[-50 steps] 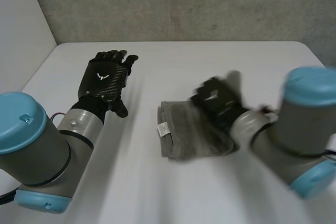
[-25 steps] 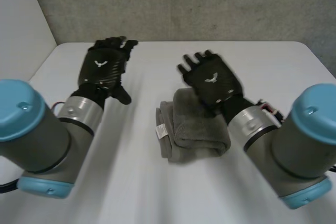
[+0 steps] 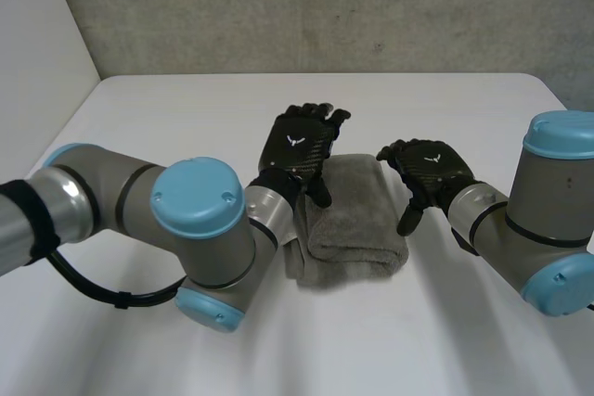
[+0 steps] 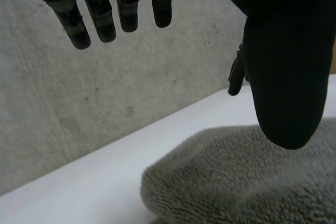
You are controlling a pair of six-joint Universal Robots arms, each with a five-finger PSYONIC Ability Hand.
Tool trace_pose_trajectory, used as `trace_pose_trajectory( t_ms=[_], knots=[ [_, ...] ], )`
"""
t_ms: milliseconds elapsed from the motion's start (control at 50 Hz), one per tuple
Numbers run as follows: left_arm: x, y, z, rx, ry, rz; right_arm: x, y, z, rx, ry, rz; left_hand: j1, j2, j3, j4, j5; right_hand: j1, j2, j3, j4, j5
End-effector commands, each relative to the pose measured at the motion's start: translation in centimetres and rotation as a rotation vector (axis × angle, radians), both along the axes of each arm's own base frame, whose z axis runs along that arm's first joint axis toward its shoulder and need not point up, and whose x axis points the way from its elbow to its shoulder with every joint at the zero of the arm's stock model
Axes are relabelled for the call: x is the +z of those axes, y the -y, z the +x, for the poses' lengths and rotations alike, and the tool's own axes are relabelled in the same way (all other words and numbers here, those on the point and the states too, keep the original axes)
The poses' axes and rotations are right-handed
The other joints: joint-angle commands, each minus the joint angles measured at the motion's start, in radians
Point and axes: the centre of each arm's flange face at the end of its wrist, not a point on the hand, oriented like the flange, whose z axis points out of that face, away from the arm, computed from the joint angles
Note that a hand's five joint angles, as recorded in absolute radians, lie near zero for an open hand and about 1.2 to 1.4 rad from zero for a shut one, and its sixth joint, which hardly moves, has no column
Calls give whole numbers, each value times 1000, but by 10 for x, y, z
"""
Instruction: Fold the towel.
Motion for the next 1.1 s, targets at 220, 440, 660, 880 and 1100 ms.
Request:
trace_pose_trajectory(
  t_ms=[220, 440, 660, 880, 1100],
  knots=[
    [-62, -3, 7, 12, 178, 201, -30, 2, 1, 40, -12, 133, 73, 74, 74, 76, 73, -54, -76, -72, -86, -62],
    [-11, -5, 10, 14, 128, 131, 12, 6, 3, 44, 18, 42, 64, 65, 65, 67, 64, -54, -76, -72, -86, -62],
    [101, 2, 62, 161, -4, -16, 131, -2, -10, -62, 137, -262, 0, 1, 0, 2, 0, -54, -76, -72, -86, -62],
    [167, 8, 127, 333, -41, -49, 155, -5, -25, -203, 146, -317, 0, 1, 0, 2, 0, -54, -76, -72, -86, -62],
    [165, 7, 131, 344, -20, -19, 163, -3, -30, -241, 145, -322, 0, 1, 0, 2, 0, -54, -76, -72, -86, -62]
  ],
)
